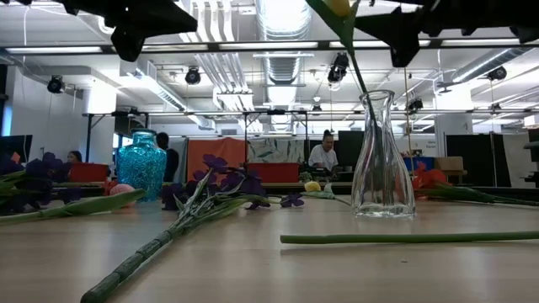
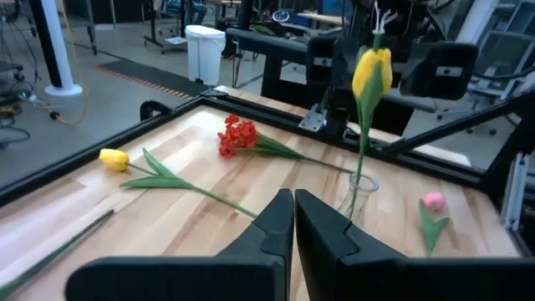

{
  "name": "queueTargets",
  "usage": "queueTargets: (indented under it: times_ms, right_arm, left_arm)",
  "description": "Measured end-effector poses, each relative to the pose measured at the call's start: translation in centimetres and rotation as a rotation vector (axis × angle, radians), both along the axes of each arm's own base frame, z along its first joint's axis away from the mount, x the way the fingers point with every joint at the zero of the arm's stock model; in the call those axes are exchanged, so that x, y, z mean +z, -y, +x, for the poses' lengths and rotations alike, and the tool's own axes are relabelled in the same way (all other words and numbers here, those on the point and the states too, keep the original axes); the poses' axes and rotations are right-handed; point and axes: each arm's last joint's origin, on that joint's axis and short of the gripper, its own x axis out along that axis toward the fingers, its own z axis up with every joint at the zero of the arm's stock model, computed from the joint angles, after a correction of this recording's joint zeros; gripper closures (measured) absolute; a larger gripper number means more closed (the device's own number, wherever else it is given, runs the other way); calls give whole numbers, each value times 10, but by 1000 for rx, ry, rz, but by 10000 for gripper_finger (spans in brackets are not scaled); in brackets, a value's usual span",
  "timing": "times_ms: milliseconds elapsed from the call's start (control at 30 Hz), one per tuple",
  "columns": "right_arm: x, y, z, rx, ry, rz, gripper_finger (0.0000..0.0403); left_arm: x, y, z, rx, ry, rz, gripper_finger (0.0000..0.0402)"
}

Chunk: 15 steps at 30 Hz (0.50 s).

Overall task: Sort flowers into vase by color
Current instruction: Put the left violet flowers into the blue vase

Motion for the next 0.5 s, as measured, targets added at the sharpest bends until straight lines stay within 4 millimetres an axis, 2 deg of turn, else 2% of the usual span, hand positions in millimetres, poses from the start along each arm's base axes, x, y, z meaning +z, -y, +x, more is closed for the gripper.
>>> queueTargets:
  times_ms: [133, 233, 367, 500]
  right_arm:
    - [1, 3, -11, -3, -75, 57, 146]
    - [0, 5, -19, -11, -151, 108, 135]
    - [0, 7, -26, -29, -252, 153, 132]
    - [0, 7, -26, -35, -292, 154, 137]
  left_arm:
    - [8, 1, 1, 16, -39, -83, 394]
    - [12, 2, 1, 29, -145, -213, 374]
    - [16, 5, -3, 96, -417, -466, 337]
    - [15, 9, -12, 366, -823, -705, 301]
